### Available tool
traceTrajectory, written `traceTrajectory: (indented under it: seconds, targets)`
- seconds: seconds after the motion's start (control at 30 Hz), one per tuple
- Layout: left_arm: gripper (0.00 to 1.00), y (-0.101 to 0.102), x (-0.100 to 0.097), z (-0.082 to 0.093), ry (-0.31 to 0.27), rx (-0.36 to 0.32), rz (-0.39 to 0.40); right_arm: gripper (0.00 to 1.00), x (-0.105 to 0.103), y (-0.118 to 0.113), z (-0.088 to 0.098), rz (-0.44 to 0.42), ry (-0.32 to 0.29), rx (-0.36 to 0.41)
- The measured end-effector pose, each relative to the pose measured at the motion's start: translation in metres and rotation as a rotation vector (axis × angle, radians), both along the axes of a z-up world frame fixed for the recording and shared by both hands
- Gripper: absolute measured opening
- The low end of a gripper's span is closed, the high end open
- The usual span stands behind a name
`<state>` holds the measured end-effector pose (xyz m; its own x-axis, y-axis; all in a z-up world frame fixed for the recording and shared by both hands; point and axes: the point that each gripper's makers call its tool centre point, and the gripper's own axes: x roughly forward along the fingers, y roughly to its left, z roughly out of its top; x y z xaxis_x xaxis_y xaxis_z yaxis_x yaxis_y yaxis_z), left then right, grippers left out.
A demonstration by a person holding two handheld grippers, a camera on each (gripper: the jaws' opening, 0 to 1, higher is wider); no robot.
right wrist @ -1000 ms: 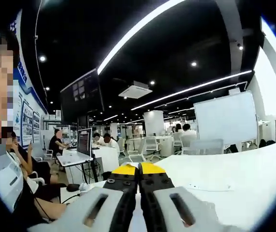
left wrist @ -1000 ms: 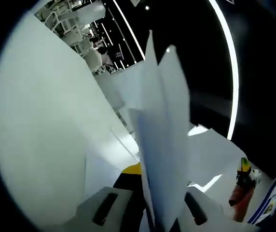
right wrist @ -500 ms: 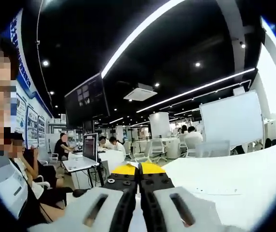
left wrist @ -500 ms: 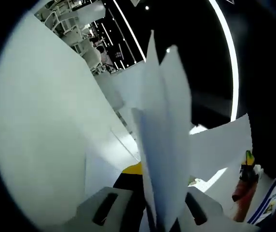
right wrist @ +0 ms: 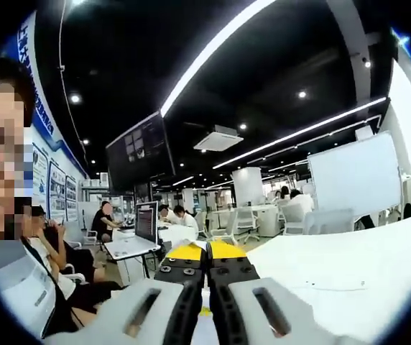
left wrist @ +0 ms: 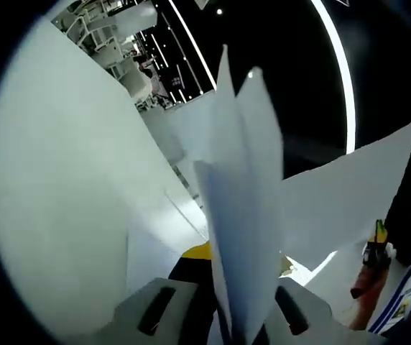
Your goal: Organize the stack of printing papers by aligning and flattening the scattered papers on the table
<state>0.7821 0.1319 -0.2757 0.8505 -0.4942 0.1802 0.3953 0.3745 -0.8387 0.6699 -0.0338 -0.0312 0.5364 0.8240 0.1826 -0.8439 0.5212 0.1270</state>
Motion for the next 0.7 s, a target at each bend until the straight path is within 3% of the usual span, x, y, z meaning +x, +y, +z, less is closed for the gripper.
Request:
traceTrajectory:
  seconds: [0.33,0.6,0.7]
  targets:
    - [0.07,0.001,0.0,0.0,0.0,0.001,0.001,0.0,-0.011,0.009,0.003,0.084,0.048,0.077]
    - [0.07,0.001,0.0,0.0,-0.001,0.002,0.0,0.0,0.008,-0.001,-0.014,0.104,0.182,0.225]
    - [0.07,0.001,0.0,-0.001,-0.001,0.001,0.0,0.0,0.026,-0.01,-0.028,0.118,0.279,0.314]
